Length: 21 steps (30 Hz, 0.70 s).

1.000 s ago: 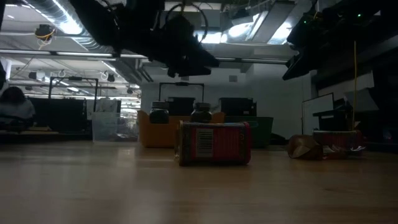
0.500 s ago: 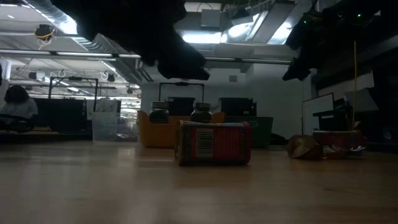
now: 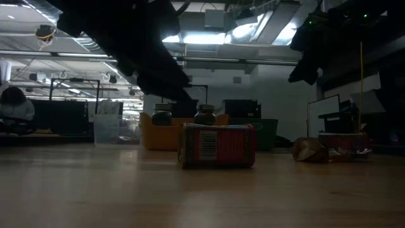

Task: Sort spices by type
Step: Put the bottom red seasoning can into the black transparent bin

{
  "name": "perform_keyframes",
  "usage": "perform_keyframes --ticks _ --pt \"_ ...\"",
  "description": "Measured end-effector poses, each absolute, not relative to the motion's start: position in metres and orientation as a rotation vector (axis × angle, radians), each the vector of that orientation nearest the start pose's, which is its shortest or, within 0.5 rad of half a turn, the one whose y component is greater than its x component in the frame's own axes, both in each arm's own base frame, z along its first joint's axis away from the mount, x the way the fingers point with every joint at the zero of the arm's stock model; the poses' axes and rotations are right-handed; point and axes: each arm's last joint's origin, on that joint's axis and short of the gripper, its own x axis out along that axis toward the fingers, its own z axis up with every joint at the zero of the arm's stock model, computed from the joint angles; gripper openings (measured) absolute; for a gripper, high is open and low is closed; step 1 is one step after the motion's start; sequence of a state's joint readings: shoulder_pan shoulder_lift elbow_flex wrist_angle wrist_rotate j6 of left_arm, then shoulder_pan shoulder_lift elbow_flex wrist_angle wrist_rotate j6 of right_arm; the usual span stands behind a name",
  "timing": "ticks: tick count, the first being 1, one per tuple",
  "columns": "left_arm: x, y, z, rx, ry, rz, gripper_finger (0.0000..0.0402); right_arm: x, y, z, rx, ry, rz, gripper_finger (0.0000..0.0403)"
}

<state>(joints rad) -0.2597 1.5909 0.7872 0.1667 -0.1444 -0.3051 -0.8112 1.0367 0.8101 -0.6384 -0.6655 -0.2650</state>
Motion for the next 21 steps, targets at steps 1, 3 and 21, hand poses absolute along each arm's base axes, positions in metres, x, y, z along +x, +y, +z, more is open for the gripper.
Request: perform_keyframes --ticks 1,3,21 --pt "0.307 -0.078 0.176 -0.173 0.626 -0.002 0.0281 0.148 -0.13 0.265 0.326 0.646 -0.05 0.0083" --pt "0.307 -0.079 0.177 -0.189 0.613 0.026 0.0281 0.148 -0.13 0.265 0.326 0.646 -0.05 0.0083" --pt "0.308 -0.077 0.178 -0.175 0.584 0.071 0.0281 0.206 -0.038 0.272 -0.02 0.646 0.262 0.0083"
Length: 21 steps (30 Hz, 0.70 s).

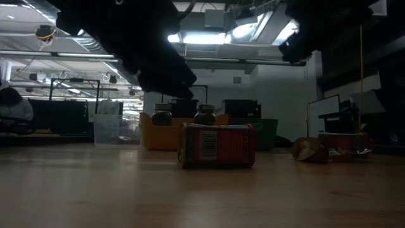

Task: Sort spices by type
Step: Put the bottom red seasoning can into the black transparent bin

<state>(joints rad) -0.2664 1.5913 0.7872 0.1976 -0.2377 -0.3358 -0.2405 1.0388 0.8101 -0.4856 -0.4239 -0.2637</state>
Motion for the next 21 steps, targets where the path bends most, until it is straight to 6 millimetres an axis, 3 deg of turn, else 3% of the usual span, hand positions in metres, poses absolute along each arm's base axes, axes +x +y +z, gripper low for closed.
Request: perform_keyframes --ticks 9,16,21 --pt "0.308 -0.086 0.166 -0.159 0.618 0.08 0.0281 0.228 0.018 0.267 -0.099 0.642 0.298 0.0083" --pt "0.312 -0.092 0.144 -0.12 0.657 0.129 0.0276 0.259 0.052 0.237 -0.2 0.675 0.299 0.0083" --pt "0.313 -0.092 0.138 -0.152 0.665 0.149 0.0265 0.282 0.059 0.207 -0.23 0.721 0.264 0.0083"
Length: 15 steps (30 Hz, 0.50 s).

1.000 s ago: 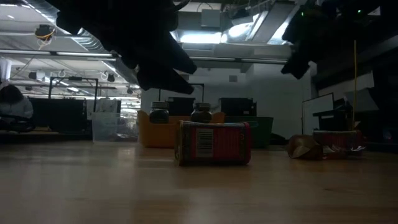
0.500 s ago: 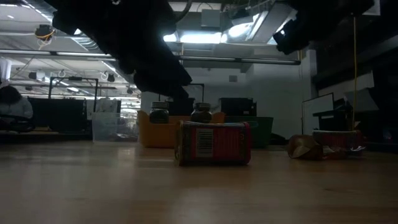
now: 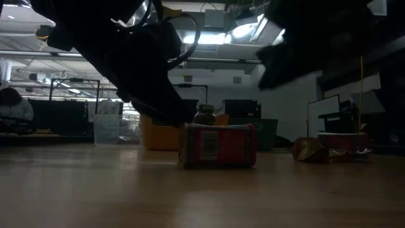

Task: Sort spices by type
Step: Put the bottom red seasoning can into the black transparent bin

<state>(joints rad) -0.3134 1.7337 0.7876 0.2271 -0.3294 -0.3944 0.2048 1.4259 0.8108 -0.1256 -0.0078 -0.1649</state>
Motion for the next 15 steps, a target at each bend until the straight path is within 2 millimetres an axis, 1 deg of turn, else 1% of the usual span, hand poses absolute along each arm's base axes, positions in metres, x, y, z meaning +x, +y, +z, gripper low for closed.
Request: perform_keyframes --ticks 4,6,10,15 --pt "0.313 -0.092 0.137 -0.152 0.668 0.147 0.0259 0.293 0.061 0.183 -0.234 0.782 0.266 0.0083" --pt "0.313 -0.093 0.137 -0.15 0.672 0.147 0.0257 0.297 0.062 0.174 -0.227 0.795 0.28 0.0083" --pt "0.311 -0.093 0.135 -0.166 0.701 0.161 0.0257 0.304 0.065 0.171 -0.198 0.744 0.342 0.0083" --pt "0.308 -0.097 0.135 -0.178 0.717 0.166 0.0257 0.306 0.066 0.171 -0.195 0.721 0.347 0.0083"
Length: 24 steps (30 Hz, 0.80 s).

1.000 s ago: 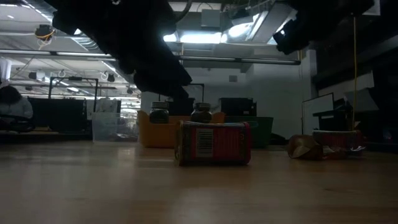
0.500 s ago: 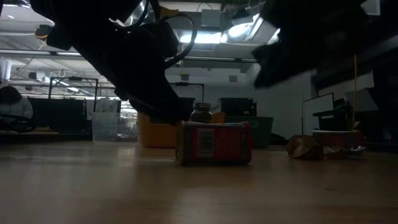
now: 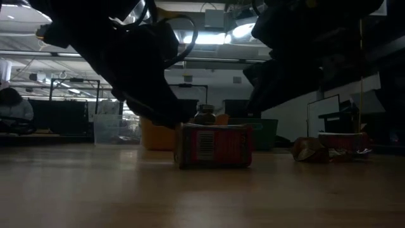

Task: Sort spices by type
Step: Put the bottom red seasoning can into the black transparent bin

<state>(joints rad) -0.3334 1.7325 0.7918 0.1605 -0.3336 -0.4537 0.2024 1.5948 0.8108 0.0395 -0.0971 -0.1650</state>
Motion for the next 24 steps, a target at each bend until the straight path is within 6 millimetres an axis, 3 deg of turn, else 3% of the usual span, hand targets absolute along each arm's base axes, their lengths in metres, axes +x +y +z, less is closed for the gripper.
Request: perform_keyframes --ticks 14,24 --pt "0.308 -0.097 0.134 -0.184 0.719 0.163 0.0257 0.309 0.064 0.167 -0.219 0.728 0.288 0.0083" --pt "0.306 -0.099 0.132 -0.192 0.73 0.165 0.0257 0.317 0.067 0.134 -0.145 0.812 0.259 0.0083"
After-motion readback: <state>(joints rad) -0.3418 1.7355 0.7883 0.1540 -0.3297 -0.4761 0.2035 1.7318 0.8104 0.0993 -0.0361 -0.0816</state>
